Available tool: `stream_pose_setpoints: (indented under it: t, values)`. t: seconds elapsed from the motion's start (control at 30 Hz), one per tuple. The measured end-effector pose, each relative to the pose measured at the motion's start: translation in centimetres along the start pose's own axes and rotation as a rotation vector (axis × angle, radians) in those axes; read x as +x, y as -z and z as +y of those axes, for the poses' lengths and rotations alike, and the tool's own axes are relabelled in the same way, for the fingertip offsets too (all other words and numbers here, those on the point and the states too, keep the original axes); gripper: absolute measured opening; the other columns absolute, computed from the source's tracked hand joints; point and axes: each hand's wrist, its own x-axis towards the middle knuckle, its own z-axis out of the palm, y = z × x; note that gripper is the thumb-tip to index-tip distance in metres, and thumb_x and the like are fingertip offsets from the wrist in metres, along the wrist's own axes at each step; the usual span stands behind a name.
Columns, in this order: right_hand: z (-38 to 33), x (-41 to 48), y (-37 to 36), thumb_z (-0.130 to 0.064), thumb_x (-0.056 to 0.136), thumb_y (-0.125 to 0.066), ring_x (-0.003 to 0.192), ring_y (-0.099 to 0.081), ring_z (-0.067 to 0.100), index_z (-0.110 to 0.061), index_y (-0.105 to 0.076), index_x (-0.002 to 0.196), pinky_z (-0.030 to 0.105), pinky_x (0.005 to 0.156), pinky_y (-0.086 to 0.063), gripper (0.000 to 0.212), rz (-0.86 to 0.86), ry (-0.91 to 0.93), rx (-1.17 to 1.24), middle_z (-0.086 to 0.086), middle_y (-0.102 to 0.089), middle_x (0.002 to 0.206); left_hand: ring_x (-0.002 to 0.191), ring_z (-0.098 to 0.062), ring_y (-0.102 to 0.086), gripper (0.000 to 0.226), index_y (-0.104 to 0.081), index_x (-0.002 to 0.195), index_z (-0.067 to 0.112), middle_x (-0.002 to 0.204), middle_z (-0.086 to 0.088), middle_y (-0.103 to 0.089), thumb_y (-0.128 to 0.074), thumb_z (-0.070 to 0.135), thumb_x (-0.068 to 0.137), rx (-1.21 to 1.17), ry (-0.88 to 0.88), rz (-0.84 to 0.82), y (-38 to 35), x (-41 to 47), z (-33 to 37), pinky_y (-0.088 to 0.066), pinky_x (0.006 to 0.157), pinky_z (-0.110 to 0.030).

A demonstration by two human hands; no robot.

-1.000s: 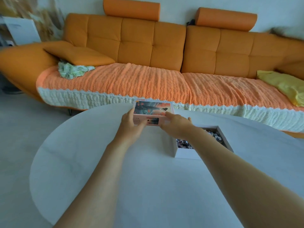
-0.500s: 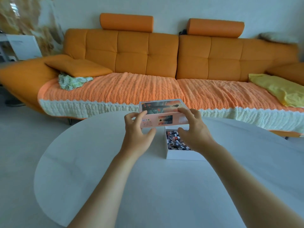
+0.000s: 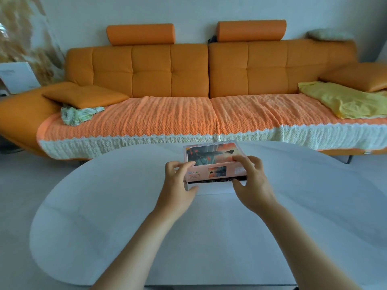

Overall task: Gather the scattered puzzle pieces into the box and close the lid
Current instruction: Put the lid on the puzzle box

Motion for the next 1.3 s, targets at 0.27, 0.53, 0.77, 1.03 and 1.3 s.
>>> stream_pose_setpoints:
  t: [0.27, 0.53, 0.77, 1.03, 1.3]
  values:
    - [1.2, 0.0, 0.2, -0.003, 0.083, -0.068, 0.104, -0.056, 0.021, -0.034, -0.053, 0.125, 0.027, 0.086, -0.050, 0.055, 0.029, -0.009, 0.032, 0.003, -0.040, 0.126, 0.094, 0.001, -0.043, 0.062, -0.059, 0.127, 0.022, 0.116, 0.002, -0.037, -0.071, -0.009, 0.075, 0.121, -0.071, 0.109, -0.7, 0.3, 0.4, -0.049, 0.082, -0.015]
    - [1.3, -0.4, 0.0, -0.003, 0.085, -0.068, 0.103, -0.057, 0.021, -0.036, -0.053, 0.125, 0.033, 0.083, -0.053, 0.053, 0.051, -0.015, -0.021, 0.002, -0.040, 0.126, 0.087, 0.005, -0.041, 0.058, -0.063, 0.124, 0.018, 0.112, 0.002, -0.041, -0.076, -0.008, 0.073, 0.159, -0.118, 0.153, -0.9, 0.1, 0.1, -0.036, 0.076, -0.002]
    - [1.7, -0.4, -0.3, -0.004, 0.081, -0.071, 0.101, -0.058, 0.021, -0.036, -0.051, 0.126, 0.038, 0.082, -0.056, 0.059, 0.090, 0.021, -0.027, 0.001, -0.041, 0.125, 0.097, -0.011, -0.054, 0.058, -0.060, 0.122, 0.022, 0.116, 0.000, -0.039, -0.074, -0.006, 0.073, 0.159, -0.110, 0.168, -1.2, -0.1, 0.2, -0.056, 0.078, -0.028]
    - [2.3, -0.1, -0.2, -0.010, 0.085, -0.068, 0.101, -0.059, 0.020, -0.033, -0.043, 0.136, 0.030, 0.082, -0.050, 0.061, 0.005, -0.037, 0.025, 0.000, -0.060, 0.120, 0.090, -0.013, -0.061, 0.074, -0.037, 0.143, 0.041, 0.110, 0.003, -0.065, -0.070, 0.009, 0.085, 0.009, 0.152, 0.007, -1.6, -0.2, 0.4, -0.043, 0.074, -0.014]
    - [2.3, -0.8, 0.0, -0.010, 0.080, -0.074, 0.098, -0.061, 0.020, -0.024, -0.049, 0.132, 0.024, 0.082, -0.047, 0.059, 0.058, 0.012, -0.017, 0.002, -0.064, 0.115, 0.096, -0.017, -0.064, 0.068, -0.048, 0.138, 0.032, 0.110, -0.001, -0.069, -0.076, 0.011, 0.080, 0.147, 0.059, 0.063, -1.4, -0.1, 0.0, -0.049, 0.079, -0.022]
